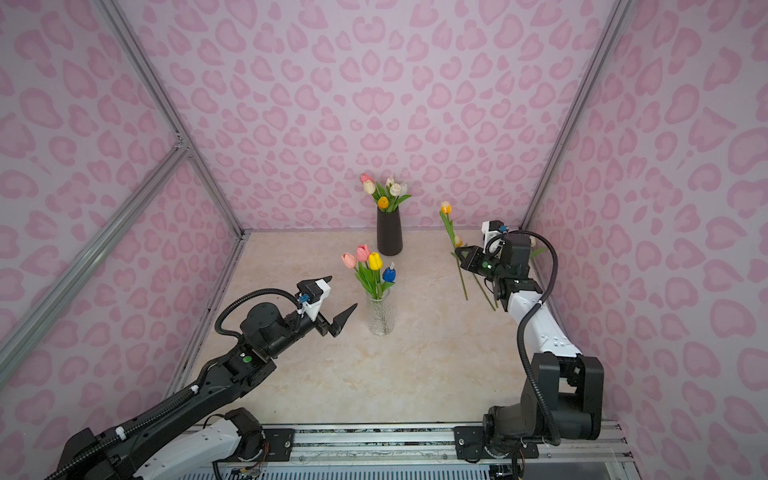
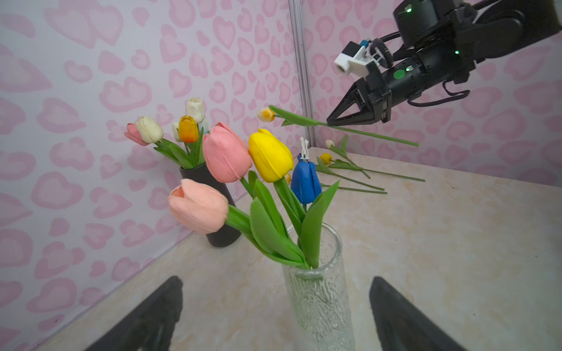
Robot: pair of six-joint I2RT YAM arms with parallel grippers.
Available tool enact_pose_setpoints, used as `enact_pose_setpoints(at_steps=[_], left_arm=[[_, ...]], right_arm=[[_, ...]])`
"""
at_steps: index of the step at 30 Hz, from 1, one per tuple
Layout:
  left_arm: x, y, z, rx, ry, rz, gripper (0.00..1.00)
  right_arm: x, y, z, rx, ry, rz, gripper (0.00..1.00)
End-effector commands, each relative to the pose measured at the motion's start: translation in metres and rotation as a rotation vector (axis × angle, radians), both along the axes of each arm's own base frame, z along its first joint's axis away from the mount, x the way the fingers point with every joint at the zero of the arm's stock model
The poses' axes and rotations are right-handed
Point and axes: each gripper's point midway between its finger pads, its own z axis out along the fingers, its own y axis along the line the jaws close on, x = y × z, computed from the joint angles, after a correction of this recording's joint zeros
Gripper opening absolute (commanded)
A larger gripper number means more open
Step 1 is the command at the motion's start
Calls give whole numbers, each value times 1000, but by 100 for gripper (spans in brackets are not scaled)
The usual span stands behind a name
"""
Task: Arrange the flowers into the vase
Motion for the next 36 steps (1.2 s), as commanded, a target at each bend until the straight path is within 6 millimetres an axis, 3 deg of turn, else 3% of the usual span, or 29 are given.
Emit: enact_pose_setpoints(at_steps=[1, 5, 9, 14, 19, 25, 27, 36], left_arm=[[6, 17, 30, -96, -85, 84, 97], [11, 32, 40, -172, -98, 98, 97], [8, 32, 51, -201, -119, 56, 97], [-1, 28, 73, -219, -162, 8, 97], [-9, 22, 86, -217, -186, -50, 97], [-21, -4, 112, -191, -217, -221, 90], [-19, -8, 117, -193, -225, -241, 84], [1, -20, 121, -167, -216, -238, 82]], right_arm=[[-26, 33, 89, 121, -386, 109, 0], [-80, 68, 128, 238, -685, 174, 0], [-119, 103, 139, 323, -860, 262, 0], [-142, 150, 139, 300, -967, 314, 0], [-142, 176, 136, 271, -1007, 321, 0], [-116, 192, 115, 180, -1016, 257, 0], [-110, 197, 109, 146, -1029, 243, 0], [-99, 208, 87, 43, -1051, 203, 0]])
